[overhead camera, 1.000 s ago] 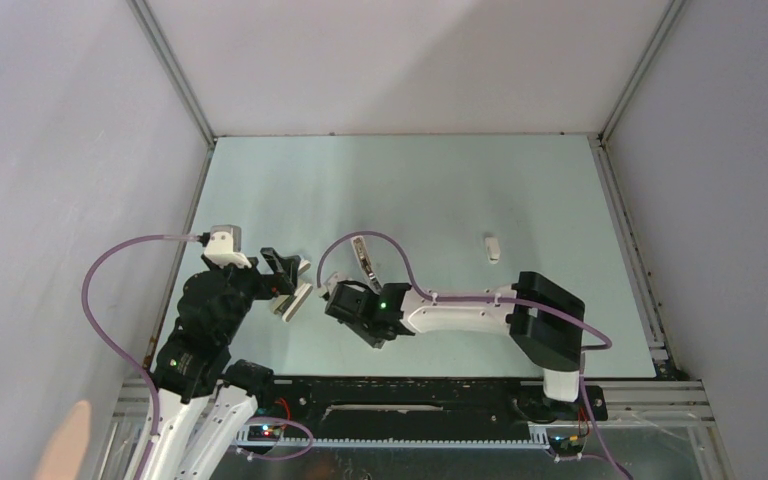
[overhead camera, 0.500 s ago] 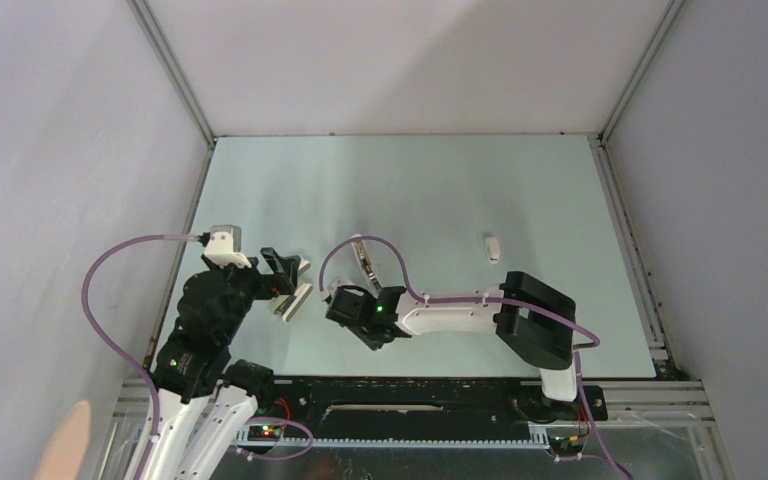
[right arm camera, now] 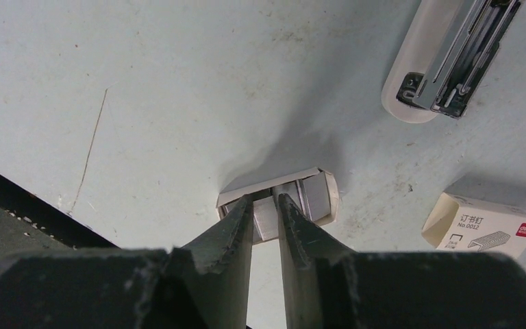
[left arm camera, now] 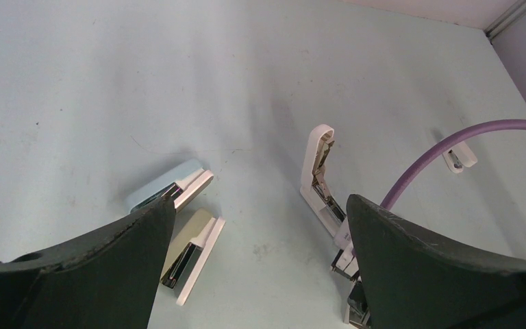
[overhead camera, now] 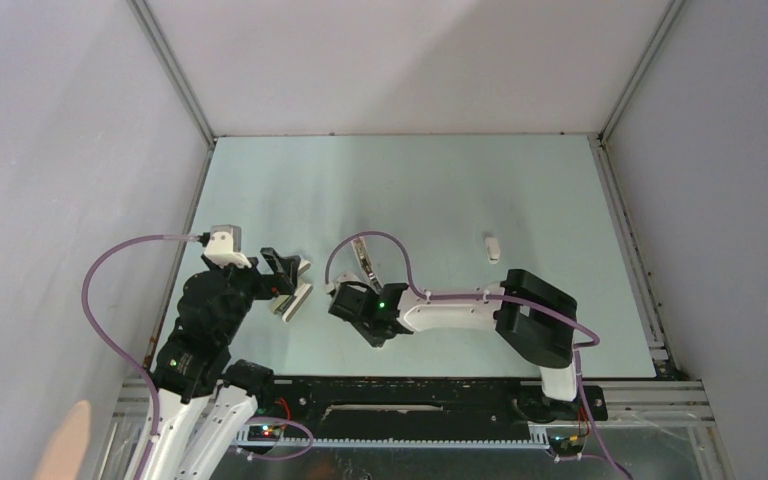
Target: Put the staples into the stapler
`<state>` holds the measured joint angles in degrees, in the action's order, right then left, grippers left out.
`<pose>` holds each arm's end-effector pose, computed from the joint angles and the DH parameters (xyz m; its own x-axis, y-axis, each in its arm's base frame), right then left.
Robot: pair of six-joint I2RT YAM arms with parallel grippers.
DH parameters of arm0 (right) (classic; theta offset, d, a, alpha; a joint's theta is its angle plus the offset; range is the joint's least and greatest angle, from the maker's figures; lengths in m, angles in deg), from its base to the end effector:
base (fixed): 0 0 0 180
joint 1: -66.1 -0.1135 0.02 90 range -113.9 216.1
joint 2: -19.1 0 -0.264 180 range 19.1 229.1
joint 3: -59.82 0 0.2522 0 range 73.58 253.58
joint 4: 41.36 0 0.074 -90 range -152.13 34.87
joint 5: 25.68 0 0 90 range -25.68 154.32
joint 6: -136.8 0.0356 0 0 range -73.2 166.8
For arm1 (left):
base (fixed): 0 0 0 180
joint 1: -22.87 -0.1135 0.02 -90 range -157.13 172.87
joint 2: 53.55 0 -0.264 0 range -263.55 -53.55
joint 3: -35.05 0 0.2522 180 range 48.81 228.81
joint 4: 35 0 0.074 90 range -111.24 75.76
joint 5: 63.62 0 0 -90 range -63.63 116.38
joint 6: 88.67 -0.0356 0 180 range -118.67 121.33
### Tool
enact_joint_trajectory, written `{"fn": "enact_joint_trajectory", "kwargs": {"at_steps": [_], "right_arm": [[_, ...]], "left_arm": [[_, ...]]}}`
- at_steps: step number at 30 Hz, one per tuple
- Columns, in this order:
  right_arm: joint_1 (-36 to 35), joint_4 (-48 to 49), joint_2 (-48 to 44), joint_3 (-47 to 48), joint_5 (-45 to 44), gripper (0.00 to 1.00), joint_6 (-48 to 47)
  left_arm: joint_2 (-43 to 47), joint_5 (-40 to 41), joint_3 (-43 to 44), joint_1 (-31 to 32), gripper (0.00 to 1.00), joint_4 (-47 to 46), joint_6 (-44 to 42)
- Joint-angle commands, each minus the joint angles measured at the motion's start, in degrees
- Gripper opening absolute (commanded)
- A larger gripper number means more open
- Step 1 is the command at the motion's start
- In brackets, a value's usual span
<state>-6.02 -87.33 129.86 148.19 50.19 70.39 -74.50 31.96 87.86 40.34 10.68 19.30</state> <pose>0.1270 0.3654 0.1634 -0.6198 -0.6573 -0.4288 -0.7062 0.7054 -0.0604 0.0906 -0.0249 0.3149 -0.2811 -0.2334 -0.9308 0.1282 0.9521 -0.2775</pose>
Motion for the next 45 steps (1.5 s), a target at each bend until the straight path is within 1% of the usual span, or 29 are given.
{"fn": "enact_joint_trajectory", "kwargs": {"at_steps": [1,14,24,35,41,45], "right_arm": [[1.39,1.43,1.52,-1.83,3.60,0.24,1.48],[3.03,0.87,2.49,-2.15,6.52,0.23,2.06],[3.05,0.07,-3.81,-2.45,5.20,0.12,1.72],[2.24,0.78,-11.60,-3.23,-0.23,0.07,1.43],[3.00,1.17,-13.71,-6.43,-3.85,0.07,3.54],[4.20,3.19,-15.72,-10.46,-6.40,0.07,5.54]], "left_arm": [[-0.41,-0.67,-0.03,-0.51,0.98,-1.30,0.30],[-0.41,-0.80,-0.02,-0.51,0.98,-1.33,0.30],[-0.37,-0.78,-0.02,-0.60,0.98,-1.30,0.30],[-0.32,-0.75,0.05,-0.60,0.98,-1.48,0.29],[-0.31,-0.86,0.03,-0.65,0.98,-1.51,0.30],[-0.32,-0.86,-0.02,-0.60,0.98,-1.55,0.30]]}}
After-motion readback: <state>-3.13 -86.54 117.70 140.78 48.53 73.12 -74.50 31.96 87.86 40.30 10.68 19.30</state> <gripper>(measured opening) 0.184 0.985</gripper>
